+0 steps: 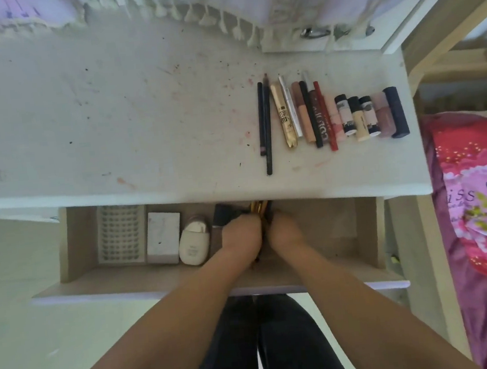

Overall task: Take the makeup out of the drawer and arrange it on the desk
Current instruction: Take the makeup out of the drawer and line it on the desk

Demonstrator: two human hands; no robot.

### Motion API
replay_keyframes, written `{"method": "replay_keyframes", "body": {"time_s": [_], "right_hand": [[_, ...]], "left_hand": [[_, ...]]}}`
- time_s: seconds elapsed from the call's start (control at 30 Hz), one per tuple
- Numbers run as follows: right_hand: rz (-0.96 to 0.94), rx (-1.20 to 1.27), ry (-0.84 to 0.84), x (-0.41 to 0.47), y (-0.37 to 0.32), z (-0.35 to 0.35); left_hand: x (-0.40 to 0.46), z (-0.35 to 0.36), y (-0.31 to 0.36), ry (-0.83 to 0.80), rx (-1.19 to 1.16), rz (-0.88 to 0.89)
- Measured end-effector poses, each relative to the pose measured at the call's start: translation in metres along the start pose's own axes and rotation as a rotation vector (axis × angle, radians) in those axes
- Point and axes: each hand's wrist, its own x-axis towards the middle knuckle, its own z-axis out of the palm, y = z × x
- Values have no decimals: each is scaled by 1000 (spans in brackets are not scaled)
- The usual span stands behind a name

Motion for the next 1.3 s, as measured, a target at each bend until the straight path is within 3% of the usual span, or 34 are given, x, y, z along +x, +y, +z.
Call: {"method": "replay_keyframes", "body": {"time_s": [0.2,0.43,0.63,0.8,0.9,1.0,1.1,1.2,1.3], "right_hand": [[40,100,102,3,7,3],[117,86,14,4,23,-12],[153,275,-81,-22,45,-52],[-57,217,-322,-62,35,-93],[-232,113,-359,-76,12,-123],[-373,195,-174,-70,-30,-151],[-426,283,108,-46,-79,-167],[-484,136,280,-15,-121,-165],[-493,-153,401,13,-144,-152]], "left_hand": [[2,13,12,1,125,3],[5,14,20,13,116,-29],[4,7,20,-42,126,-59],[-24,-33,12,-162,102,63],[-65,-73,-16,-288,-46,202],[-97,-125,-48,-315,-177,220],[-79,-165,-58,-127,-363,131],[-30,-185,-45,115,-357,48],[16,-193,-28,184,-319,-42]]}}
